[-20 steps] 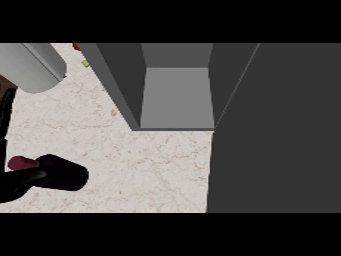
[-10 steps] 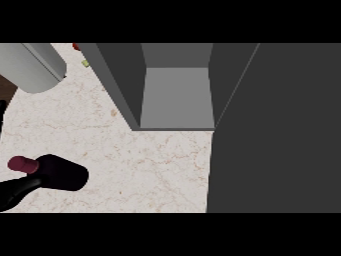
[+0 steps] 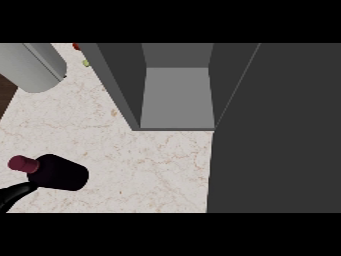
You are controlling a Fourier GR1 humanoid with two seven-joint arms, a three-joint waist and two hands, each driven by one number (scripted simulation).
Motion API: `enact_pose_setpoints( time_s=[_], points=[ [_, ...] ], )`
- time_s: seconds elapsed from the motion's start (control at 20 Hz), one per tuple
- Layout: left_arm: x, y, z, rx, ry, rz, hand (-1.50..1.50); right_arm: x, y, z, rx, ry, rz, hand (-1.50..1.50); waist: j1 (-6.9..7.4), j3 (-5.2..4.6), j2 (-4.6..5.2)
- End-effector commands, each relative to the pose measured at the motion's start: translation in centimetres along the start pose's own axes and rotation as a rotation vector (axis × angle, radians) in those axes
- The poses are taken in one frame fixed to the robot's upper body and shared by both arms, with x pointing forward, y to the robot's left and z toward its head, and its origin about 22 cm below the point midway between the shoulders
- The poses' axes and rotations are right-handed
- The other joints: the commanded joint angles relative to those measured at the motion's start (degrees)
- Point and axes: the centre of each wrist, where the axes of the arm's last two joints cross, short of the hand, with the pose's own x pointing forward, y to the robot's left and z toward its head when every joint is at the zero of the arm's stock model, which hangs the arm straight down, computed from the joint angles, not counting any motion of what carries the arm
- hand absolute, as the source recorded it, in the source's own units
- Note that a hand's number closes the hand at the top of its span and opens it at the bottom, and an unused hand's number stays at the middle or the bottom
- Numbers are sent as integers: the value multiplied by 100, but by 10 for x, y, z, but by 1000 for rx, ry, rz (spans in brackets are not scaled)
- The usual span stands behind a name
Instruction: Pick up the wine, place it into the cabinet and close the cabinet
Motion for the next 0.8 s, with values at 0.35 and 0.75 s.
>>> enact_pose_setpoints(
  time_s=[0.35,0.75],
  points=[
    [-44,52,18,39,68,-29,-150,1,2,2,-18,-30,-18,-150,-5,0,1],
    [-61,66,26,50,93,-40,-150,8,4,2,25,8,-14,-150,1,1,0]
  ],
)
